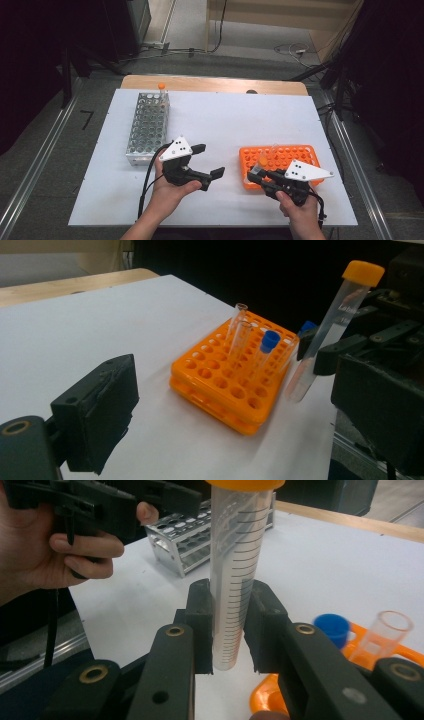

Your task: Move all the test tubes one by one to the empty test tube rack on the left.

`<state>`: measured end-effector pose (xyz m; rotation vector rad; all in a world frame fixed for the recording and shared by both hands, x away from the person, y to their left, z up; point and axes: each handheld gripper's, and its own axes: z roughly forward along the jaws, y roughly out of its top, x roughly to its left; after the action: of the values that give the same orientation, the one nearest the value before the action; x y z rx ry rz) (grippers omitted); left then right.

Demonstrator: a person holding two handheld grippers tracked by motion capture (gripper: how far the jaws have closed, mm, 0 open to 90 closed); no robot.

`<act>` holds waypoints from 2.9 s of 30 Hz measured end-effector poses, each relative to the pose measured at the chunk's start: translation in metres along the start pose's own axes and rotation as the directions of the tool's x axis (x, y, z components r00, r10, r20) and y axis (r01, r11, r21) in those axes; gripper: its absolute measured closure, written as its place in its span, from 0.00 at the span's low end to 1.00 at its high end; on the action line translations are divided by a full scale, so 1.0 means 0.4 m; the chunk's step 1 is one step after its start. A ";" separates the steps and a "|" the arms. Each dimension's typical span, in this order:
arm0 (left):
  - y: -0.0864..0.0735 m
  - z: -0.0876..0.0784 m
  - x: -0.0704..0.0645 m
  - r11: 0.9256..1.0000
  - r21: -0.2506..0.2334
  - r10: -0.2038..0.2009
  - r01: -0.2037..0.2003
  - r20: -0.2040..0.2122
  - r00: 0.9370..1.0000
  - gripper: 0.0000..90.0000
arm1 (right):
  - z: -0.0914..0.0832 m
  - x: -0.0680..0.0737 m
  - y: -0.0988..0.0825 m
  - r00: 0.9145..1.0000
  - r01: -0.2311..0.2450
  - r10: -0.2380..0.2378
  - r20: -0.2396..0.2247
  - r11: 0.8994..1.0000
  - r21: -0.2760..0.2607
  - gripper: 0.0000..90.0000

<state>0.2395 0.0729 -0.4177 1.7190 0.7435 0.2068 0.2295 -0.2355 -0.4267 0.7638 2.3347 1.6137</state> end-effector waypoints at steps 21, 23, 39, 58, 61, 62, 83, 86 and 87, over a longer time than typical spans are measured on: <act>-0.019 0.081 -0.080 0.997 0.052 0.042 -0.056 0.240 0.970 0.62 | 0.088 0.059 -0.020 0.997 0.038 -0.032 -0.075 0.996 0.082 0.80; -0.022 0.084 -0.084 0.997 0.053 0.048 -0.062 0.223 0.974 0.69 | 0.094 0.065 -0.022 0.996 0.046 -0.038 -0.085 0.995 0.090 0.80; -0.013 0.057 -0.063 0.998 -0.004 0.065 -0.065 0.136 0.989 0.83 | 0.070 0.057 -0.013 0.995 0.058 -0.052 -0.089 0.996 0.073 0.50; 0.008 -0.002 0.022 0.999 -0.035 0.031 -0.030 0.035 0.999 0.83 | -0.040 -0.024 0.023 0.999 0.018 -0.018 -0.034 1.000 -0.014 0.00; 0.018 -0.016 0.041 0.998 -0.049 0.027 -0.026 0.007 1.000 0.83 | -0.057 -0.041 0.022 1.000 0.011 -0.012 -0.022 1.000 -0.009 0.00; 0.021 -0.020 0.046 0.998 -0.052 0.026 -0.026 -0.002 1.000 0.83 | -0.063 -0.049 0.021 1.000 0.008 -0.008 -0.016 1.000 -0.003 0.00; 0.066 -0.065 0.190 0.995 -0.100 -0.012 -0.003 -0.151 0.988 0.83 | -0.155 -0.176 -0.023 0.989 -0.072 0.074 0.131 0.997 -0.025 0.00; 0.077 -0.068 0.207 0.995 -0.104 -0.011 -0.008 -0.174 0.985 0.83 | -0.160 -0.188 -0.031 0.986 -0.080 0.082 0.145 0.996 -0.026 0.00; 0.081 -0.069 0.213 0.994 -0.111 -0.016 -0.004 -0.179 0.984 0.83 | -0.161 -0.192 -0.034 0.985 -0.083 0.085 0.148 0.996 -0.025 0.00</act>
<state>0.3039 0.1410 -0.4003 1.6060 0.8530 0.3961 0.2617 -0.3313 -0.4236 0.9562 2.2082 1.5508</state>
